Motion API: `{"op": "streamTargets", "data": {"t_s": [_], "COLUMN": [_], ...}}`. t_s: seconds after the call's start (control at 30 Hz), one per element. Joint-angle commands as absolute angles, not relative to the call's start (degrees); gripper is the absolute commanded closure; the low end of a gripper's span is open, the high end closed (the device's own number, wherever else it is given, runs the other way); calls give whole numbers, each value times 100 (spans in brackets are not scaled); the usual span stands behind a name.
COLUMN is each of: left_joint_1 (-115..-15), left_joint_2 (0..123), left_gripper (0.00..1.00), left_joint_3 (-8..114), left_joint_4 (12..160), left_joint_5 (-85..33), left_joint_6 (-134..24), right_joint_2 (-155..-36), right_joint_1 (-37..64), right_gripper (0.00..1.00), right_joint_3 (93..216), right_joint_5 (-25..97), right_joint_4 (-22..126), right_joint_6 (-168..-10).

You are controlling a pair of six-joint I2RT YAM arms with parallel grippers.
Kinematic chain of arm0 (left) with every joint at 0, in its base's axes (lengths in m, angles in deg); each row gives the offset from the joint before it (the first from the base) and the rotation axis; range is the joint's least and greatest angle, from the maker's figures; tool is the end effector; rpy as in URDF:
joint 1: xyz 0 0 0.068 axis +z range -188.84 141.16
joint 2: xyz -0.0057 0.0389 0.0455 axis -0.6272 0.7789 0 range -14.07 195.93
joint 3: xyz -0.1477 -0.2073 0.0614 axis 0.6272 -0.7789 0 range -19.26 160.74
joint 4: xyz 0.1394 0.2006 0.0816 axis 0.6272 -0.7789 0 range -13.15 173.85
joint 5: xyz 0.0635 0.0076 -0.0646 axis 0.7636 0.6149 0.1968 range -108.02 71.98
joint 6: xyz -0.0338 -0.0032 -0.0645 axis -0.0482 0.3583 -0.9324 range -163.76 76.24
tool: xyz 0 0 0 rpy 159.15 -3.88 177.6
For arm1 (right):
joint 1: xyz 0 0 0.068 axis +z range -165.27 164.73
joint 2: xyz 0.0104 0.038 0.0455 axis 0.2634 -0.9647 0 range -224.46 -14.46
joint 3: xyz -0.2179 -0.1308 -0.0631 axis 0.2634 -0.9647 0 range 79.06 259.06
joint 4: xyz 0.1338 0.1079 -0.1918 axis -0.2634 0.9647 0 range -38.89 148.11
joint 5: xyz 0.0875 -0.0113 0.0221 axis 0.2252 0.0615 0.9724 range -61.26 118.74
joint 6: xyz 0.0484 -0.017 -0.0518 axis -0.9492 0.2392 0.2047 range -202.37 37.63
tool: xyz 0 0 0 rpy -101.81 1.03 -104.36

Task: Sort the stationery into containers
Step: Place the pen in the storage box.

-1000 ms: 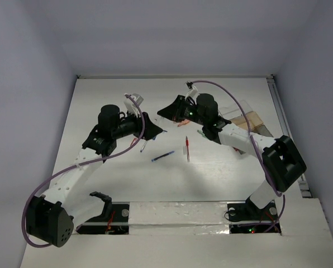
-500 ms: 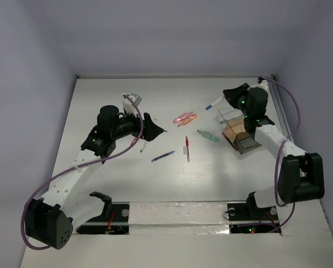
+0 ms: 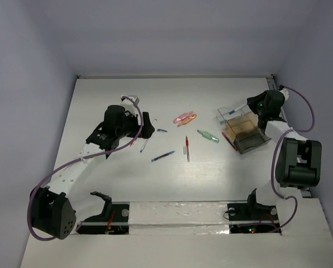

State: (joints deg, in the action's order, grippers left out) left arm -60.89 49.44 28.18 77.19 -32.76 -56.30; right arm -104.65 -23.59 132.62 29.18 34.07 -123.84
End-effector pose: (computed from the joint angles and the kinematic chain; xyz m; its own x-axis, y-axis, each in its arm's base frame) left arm 0.2515 -0.1186 0.2794 -0.4755 -0.0339 -0.8791 0.4891 0.8204 -0.2962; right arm 0.3729 -0.0540 0.2255 -0.1577 0.6924 -0.7041 0.3228 0.7100 0.6259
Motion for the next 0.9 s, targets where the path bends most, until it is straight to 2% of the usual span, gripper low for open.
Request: {"op": "streamTargets", "data": {"t_s": [0.0,0.07,0.13,0.17,0.33,0.37,0.43,0.47,0.53,0.67,0.77,0.8,0.87], "left_joint_1": [-6108,-6108,-6108,-6108,-6108,-6108,-6108,-6108,-6108,-6108,-6108,-6108,-6108], "left_joint_2": [5167,5255,5361,5387,5660,5686,5774,5809,5932,6116,6292,6397,6521], "left_gripper": [6,6,6,7,11,12,16,16,19,22,31,36,40], "left_joint_3": [3154,3198,3206,3198,3277,3286,3303,3303,3329,3426,3514,3540,3636], "left_joint_4": [7506,7453,7409,7409,7348,7356,7348,7356,7339,7312,7295,7286,7251], "left_joint_5": [-2699,-2514,-2418,-2339,-2224,-2206,-2189,-2206,-2206,-2092,-2118,-2127,-2119], "left_joint_6": [-5484,-5449,-5422,-5422,-5405,-5405,-5396,-5396,-5396,-5387,-5413,-5422,-5440], "right_joint_2": [-10542,-10639,-10692,-10762,-11070,-11087,-11044,-10991,-10781,-10131,-9421,-9235,-8892], "right_joint_1": [-2389,-2389,-2389,-2389,-2389,-2389,-2389,-2389,-2389,-2389,-2319,-2162,-1950], "right_gripper": [100,100,96,88,65,49,37,26,20,18,19,24,30], "right_joint_3": [13558,13575,13593,13610,14014,14041,14120,14120,14129,13841,13445,13139,12865], "right_joint_5": [3111,3181,3260,3356,3743,3770,3788,3779,3761,3927,4261,4306,4333], "right_joint_4": [3230,3274,3300,3326,3792,3836,3976,4003,4091,4074,3846,3767,3713], "right_joint_6": [-12227,-12201,-12183,-12139,-11999,-11903,-11840,-11788,-11735,-11743,-11936,-11963,-11963]}}
